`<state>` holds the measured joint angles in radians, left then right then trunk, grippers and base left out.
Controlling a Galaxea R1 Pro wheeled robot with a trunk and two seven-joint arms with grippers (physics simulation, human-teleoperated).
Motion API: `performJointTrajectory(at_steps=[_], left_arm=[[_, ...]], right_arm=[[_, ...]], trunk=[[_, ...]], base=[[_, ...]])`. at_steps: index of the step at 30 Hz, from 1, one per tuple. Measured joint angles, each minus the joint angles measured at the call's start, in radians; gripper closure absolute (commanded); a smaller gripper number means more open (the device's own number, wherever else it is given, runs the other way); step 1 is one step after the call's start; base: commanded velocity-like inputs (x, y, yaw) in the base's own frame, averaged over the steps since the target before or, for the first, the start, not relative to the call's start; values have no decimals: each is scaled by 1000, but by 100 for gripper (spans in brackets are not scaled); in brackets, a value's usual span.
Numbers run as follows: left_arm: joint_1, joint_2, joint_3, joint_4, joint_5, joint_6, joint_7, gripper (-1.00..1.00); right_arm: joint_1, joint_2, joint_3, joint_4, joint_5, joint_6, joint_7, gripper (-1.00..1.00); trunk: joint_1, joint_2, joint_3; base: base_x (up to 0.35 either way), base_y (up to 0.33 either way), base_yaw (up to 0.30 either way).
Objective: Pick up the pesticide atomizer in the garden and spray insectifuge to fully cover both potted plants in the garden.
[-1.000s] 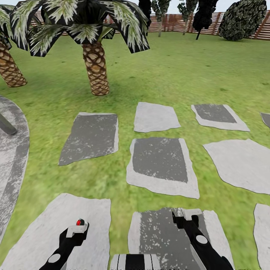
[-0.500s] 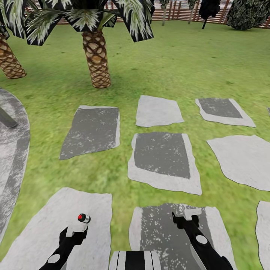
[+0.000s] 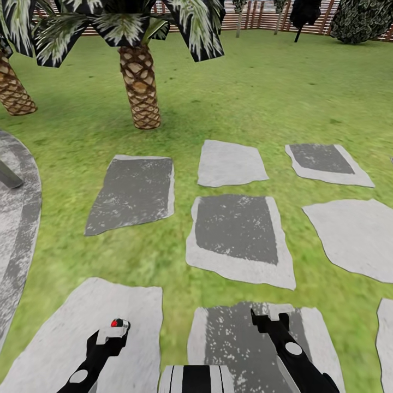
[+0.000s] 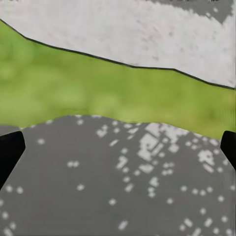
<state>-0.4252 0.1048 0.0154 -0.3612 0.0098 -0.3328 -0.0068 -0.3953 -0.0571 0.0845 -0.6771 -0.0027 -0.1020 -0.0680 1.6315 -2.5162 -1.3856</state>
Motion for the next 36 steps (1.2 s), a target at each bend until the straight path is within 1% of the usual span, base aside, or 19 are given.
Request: performJointTrajectory(at_steps=[11, 16, 36], left_arm=[[0, 0, 0, 0, -2, -2, 0, -100], [1, 0, 0, 0, -2, -2, 0, -100], [1, 0, -1, -1, -1, -2, 0, -100]], right_arm=[[0, 0, 0, 0, 0, 0, 1, -100], [0, 1, 0, 0, 0, 0, 0, -100], [0, 0, 0, 0, 0, 0, 0, -100]], trunk=[[0, 0, 0], [2, -1, -22], [2, -1, -23]], base=[[16, -7, 0], [0, 0, 0], [22, 0, 0]])
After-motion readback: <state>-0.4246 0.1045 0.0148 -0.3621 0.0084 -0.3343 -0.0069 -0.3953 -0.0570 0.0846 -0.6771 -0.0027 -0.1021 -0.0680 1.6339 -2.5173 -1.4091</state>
